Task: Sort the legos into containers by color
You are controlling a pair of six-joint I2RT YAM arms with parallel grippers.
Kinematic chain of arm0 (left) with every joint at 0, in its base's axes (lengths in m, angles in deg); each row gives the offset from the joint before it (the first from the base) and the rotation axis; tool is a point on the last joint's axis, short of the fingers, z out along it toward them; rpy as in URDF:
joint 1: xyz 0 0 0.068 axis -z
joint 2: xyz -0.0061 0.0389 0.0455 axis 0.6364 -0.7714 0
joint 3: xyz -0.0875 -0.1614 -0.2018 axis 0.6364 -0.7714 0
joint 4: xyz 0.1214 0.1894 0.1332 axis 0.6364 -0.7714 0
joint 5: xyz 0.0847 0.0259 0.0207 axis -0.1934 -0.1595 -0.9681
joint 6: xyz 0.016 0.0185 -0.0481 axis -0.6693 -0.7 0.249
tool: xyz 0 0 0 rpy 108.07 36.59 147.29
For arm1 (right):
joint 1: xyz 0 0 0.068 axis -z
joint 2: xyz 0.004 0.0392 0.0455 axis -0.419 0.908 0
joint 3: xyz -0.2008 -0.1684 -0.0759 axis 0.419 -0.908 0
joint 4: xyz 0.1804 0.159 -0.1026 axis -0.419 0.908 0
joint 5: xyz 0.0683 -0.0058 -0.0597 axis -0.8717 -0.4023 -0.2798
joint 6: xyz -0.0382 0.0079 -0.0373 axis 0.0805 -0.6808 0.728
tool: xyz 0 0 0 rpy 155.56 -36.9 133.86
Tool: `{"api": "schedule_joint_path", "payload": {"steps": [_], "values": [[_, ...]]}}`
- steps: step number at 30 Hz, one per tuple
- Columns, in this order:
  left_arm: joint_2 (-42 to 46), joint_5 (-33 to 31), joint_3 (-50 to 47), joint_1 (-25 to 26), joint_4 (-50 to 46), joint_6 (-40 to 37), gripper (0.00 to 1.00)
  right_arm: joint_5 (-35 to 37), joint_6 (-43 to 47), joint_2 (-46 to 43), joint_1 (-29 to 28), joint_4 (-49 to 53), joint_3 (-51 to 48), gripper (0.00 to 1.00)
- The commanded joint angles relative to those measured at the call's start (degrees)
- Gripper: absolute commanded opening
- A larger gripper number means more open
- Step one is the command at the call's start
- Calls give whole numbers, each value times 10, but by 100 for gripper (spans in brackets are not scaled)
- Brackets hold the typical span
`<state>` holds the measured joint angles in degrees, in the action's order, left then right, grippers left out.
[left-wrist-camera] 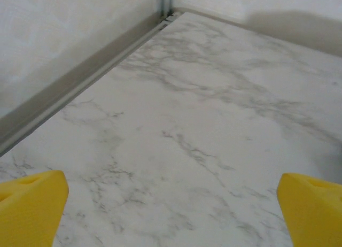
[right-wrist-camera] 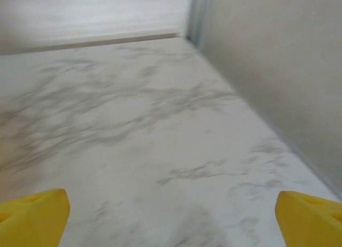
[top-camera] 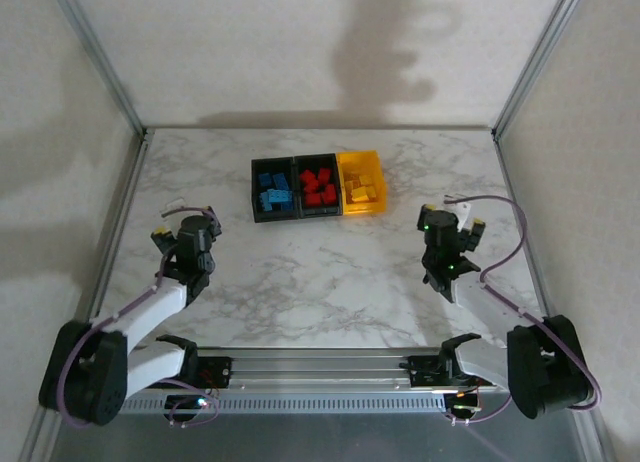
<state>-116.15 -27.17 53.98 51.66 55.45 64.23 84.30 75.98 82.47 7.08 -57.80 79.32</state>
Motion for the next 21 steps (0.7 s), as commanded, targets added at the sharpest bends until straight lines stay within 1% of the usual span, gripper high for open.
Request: {"api": "schedule_joint_path", "payload": {"steps": [1,2,3,4,5,6,7,8,10,11,12,13,14,15,16,17,18,19,20,21], "values": [[-81,-50,-32,-6,218,-44,100,41,62,28,28,-221,-51,99],[-103,-62,-38,-6,250,-39,100,38,71,37,36,-250,-64,99],[-123,-57,-45,-9,291,-46,100,33,78,46,45,-281,-78,99],[-129,-51,-39,-9,300,-42,100,21,82,55,54,-314,-92,99],[-135,-36,-54,-10,354,-52,100,8,84,62,59,-349,-113,99],[-140,-2,-65,-12,390,-78,100,-11,86,75,63,-394,-134,99],[-149,0,-69,-12,420,-92,100,-33,85,89,66,-433,-147,99],[-160,3,-80,-15,460,-95,100,-48,81,103,67,-463,-156,99],[-185,44,-112,-30,540,-95,100,-79,83,134,65,-519,-160,99],[-184,58,-113,-32,533,-96,100,-123,94,149,68,-550,-167,99],[-185,86,-109,-33,521,-100,100,-160,113,176,70,-598,-175,99],[-204,109,-114,-38,545,-103,100,-173,137,218,70,-660,-178,99],[-229,126,-119,-46,587,-105,100,-177,134,217,71,-639,-173,99],[-230,116,-109,-50,561,-95,100,-212,108,189,85,-571,-165,99],[-213,135,-100,-58,514,-81,100,-253,95,190,108,-574,-168,99],[-229,137,-109,-62,565,-89,99,-269,84,226,124,-623,-173,99],[-223,135,-105,-61,541,-86,99,-229,96,258,119,-643,-158,99],[-218,137,-103,-62,529,-83,100,-242,82,232,116,-569,-146,99],[-225,135,-106,-62,552,-87,99,-250,68,227,130,-552,-140,99],[-220,136,-104,-61,534,-84,100,-244,75,240,130,-583,-144,99]]}}
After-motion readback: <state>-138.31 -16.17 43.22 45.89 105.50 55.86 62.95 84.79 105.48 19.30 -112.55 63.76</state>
